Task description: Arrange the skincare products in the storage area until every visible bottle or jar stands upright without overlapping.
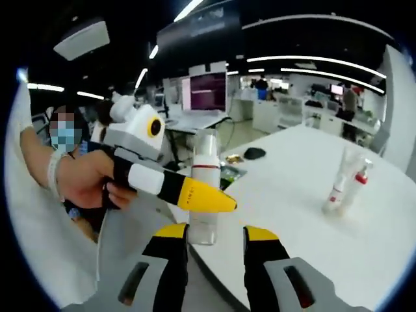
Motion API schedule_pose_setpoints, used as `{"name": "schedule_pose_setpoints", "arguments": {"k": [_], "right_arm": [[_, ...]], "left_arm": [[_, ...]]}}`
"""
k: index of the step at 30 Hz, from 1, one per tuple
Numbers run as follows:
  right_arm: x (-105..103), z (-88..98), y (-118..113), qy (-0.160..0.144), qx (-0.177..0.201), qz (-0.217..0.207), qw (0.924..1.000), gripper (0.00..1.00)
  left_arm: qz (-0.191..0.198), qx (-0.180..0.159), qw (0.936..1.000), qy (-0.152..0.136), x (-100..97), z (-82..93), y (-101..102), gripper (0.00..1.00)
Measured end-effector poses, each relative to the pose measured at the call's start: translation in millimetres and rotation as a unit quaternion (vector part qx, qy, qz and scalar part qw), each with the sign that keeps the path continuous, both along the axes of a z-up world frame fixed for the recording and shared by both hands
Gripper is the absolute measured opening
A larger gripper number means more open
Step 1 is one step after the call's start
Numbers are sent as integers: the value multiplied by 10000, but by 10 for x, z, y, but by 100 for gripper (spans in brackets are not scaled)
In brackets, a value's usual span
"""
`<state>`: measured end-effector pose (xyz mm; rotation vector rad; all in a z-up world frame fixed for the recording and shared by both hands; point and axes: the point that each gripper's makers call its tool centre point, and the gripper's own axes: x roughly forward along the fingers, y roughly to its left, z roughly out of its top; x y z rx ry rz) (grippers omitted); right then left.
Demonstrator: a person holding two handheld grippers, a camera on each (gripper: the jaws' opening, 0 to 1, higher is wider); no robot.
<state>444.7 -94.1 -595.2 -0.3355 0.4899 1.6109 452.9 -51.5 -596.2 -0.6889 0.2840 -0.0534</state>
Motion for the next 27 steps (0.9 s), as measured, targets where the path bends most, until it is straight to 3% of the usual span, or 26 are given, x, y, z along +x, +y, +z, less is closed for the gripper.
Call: {"name": "schedule_pose_setpoints", "arguments": {"k": [4,8,12,15,17,19,27], "right_arm": [[48,179,17,546,393,-271,9974,27],[16,315,151,908,647,-321,9932,27],[-144,274,281,924,456,-34,9947,27],[-199,55,255,813,-86,-4,9966,25],[-230,-14,255,918,-185,-1,9956,22],[-227,-50,251,979,-252,-54,9949,19],[-190,-146,163,915,-486,-257,9943,14]], "left_arm": [[-154,509,9985,145,-29,-72,50,17],[-494,1005,9935,216,2,-108,-88,17],[-943,1520,9831,382,0,-217,-248,17],[-1200,1870,9743,378,-10,-238,-358,17],[-1308,2060,9688,430,-18,-275,-380,17],[-1322,2132,9662,594,-33,-351,-375,17],[-1445,2507,9542,764,-31,-459,-425,17]]}}
